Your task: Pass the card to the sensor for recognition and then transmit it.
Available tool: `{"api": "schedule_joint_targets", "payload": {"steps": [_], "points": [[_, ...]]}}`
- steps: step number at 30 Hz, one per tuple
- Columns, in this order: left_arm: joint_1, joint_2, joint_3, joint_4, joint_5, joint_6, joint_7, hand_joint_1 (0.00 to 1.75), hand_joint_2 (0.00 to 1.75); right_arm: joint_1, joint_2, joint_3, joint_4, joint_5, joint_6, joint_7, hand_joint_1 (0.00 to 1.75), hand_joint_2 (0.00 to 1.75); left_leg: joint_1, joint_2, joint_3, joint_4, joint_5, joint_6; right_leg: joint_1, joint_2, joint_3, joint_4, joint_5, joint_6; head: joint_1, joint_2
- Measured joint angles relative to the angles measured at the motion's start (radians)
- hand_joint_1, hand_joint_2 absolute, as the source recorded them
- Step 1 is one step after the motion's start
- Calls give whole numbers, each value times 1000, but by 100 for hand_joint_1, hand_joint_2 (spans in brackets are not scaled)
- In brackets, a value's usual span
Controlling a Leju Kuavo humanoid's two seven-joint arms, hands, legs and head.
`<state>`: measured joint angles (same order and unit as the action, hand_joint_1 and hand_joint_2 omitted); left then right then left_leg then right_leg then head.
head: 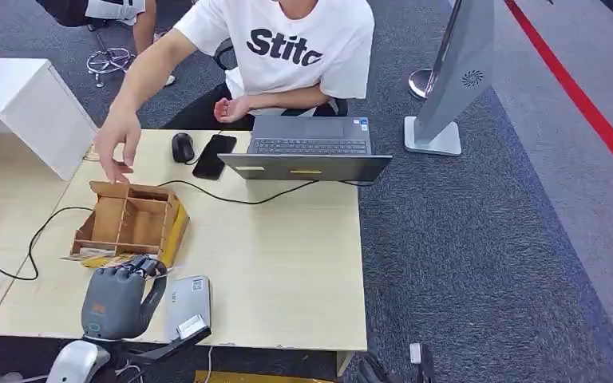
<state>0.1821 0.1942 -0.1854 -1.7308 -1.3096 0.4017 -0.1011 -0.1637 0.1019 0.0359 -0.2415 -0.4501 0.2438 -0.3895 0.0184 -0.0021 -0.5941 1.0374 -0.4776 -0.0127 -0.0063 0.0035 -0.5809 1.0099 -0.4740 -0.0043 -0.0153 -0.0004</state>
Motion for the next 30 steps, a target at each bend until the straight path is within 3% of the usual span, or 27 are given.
{"api": "schedule_joint_targets", "payload": {"steps": [11,15,22,25,30], "points": [[-3,2,1,-8,-9,6,-3,175,175,0,0,-6,0,2,0,0,0,175,0,0,0,0,0,0,0,0,0,0,0,0,0,0],[-60,23,19,-15,-7,-17,-2,175,175,0,0,-6,0,22,0,3,0,175,0,-1,0,0,1,0,0,-1,0,0,0,0,0,0],[-218,96,108,-6,38,-80,21,175,175,-1,5,-6,0,46,0,17,0,175,1,-1,0,0,3,-3,1,0,0,1,2,-2,0,0],[-242,120,154,2,89,-89,40,175,175,-1,5,-6,0,53,-2,21,0,175,1,-1,0,0,3,-3,1,0,0,1,2,-2,0,0],[-254,150,236,23,133,-87,19,175,175,-3,5,-6,0,56,-2,26,0,175,1,0,0,0,3,-3,1,0,-1,1,1,-2,0,0]]}}
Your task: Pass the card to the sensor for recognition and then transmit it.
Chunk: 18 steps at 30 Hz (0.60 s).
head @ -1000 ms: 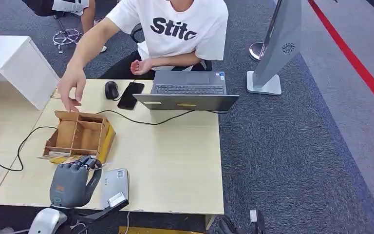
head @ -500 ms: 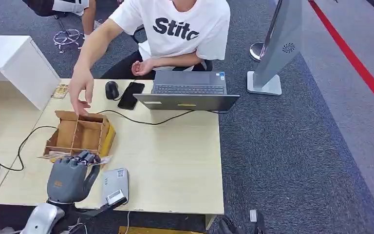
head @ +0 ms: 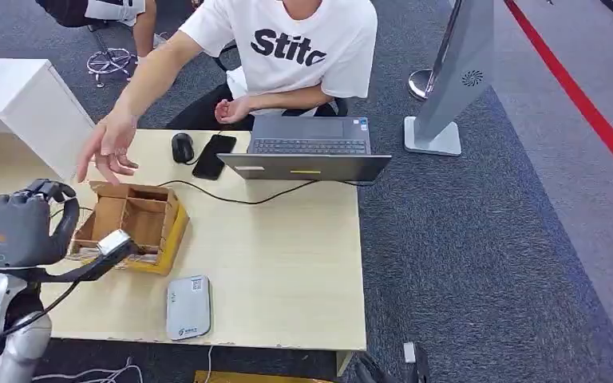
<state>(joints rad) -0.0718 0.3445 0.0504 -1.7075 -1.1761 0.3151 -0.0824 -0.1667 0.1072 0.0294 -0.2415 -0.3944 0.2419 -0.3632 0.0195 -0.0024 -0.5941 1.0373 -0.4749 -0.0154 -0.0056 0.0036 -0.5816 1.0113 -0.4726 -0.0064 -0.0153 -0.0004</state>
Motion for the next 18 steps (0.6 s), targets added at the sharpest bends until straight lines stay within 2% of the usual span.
{"api": "schedule_joint_targets", "payload": {"steps": [18], "points": [[-25,-5,20,21,-52,4,-11,175,175,-1,0,0,0,18,-7,1,0,175,0,0,0,0,0,0,0,0,0,0,0,0,0,0]]}}
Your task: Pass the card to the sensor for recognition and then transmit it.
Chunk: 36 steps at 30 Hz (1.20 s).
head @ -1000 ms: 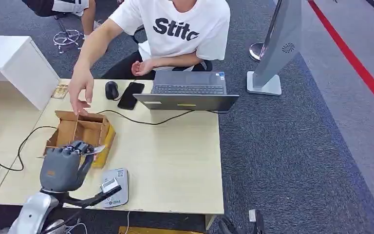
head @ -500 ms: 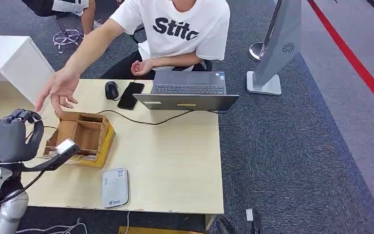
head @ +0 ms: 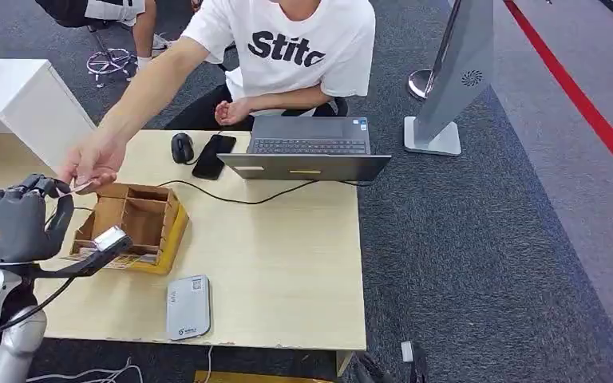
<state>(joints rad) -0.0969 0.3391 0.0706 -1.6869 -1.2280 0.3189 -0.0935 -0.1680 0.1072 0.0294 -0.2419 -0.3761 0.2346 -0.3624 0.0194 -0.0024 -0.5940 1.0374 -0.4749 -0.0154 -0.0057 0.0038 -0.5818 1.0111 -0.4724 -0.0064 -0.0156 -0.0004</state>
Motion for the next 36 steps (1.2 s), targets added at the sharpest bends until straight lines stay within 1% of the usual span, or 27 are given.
{"api": "schedule_joint_targets", "payload": {"steps": [9,11,14,16,17,18,23,36], "points": [[-15,-5,-2,0,-5,-1,7,175,175,0,0,0,0,8,0,0,0,175,0,1,0,0,0,0,0,1,-1,0,0,0,0,0],[-36,-2,-2,8,-13,-22,27,175,175,0,0,0,0,14,-2,3,0,175,0,1,-1,0,0,0,0,1,-1,0,0,0,0,0],[-102,21,-1,53,-1,-71,53,175,175,-2,0,0,-2,21,-5,10,0,175,0,0,-1,0,0,0,0,0,-1,0,0,0,0,0],[-139,31,-1,92,10,-82,53,175,175,-5,0,0,-3,23,-5,11,0,175,0,0,0,0,0,-1,0,1,-1,0,0,0,0,0],[-150,35,-1,107,10,-82,52,115,175,-6,0,0,-3,24,-6,11,0,175,0,1,0,0,0,-1,0,1,-1,1,1,-1,1,0],[-158,36,-1,118,10,-81,51,0,175,-7,0,0,-3,24,-6,11,0,175,0,3,0,0,0,-1,0,2,-1,1,1,-1,0,0],[-165,37,-2,145,-5,-72,51,0,175,-7,0,0,-3,26,-4,11,0,175,0,3,0,0,0,-1,0,3,-1,1,1,-1,1,0],[-164,37,-4,160,-10,-72,53,0,175,-7,0,0,-3,28,-4,11,0,175,0,3,-1,0,0,-1,0,2,-1,0,1,-1,1,0]]}}
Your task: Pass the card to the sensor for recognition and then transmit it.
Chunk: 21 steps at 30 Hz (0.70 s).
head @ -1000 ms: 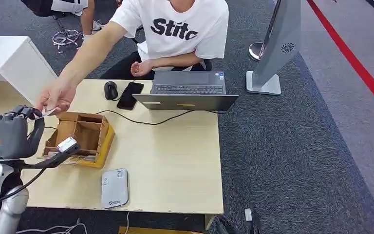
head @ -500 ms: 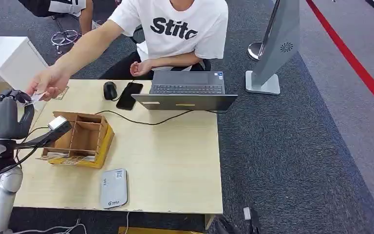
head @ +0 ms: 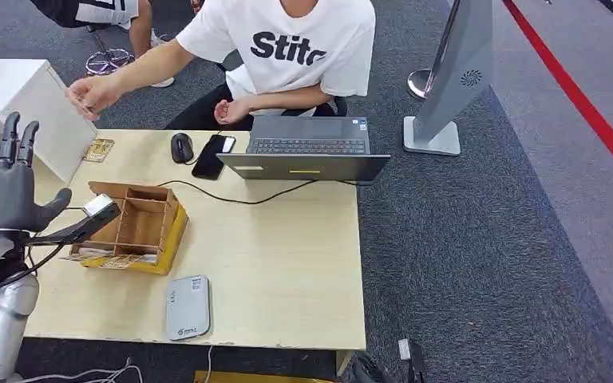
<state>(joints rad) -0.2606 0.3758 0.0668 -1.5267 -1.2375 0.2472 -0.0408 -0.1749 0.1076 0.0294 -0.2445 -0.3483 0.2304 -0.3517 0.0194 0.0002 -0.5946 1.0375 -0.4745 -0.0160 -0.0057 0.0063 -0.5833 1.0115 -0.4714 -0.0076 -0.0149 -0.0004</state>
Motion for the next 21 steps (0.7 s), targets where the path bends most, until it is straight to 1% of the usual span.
{"api": "schedule_joint_targets", "payload": {"steps": [19,20,21], "points": [[0,0,-4,12,0,0,0,0,175,0,0,0,0,0,0,0,0,175,0,0,0,0,0,0,0,0,0,0,0,0,0,0],[7,0,-5,12,-9,3,0,0,175,0,0,0,0,0,0,-1,0,175,0,0,0,0,0,0,0,0,0,0,0,0,0,0],[49,0,-6,-2,-37,13,-19,0,175,0,0,-2,0,-2,2,-7,0,175,0,0,0,0,0,0,0,1,0,0,0,0,0,0]]}}
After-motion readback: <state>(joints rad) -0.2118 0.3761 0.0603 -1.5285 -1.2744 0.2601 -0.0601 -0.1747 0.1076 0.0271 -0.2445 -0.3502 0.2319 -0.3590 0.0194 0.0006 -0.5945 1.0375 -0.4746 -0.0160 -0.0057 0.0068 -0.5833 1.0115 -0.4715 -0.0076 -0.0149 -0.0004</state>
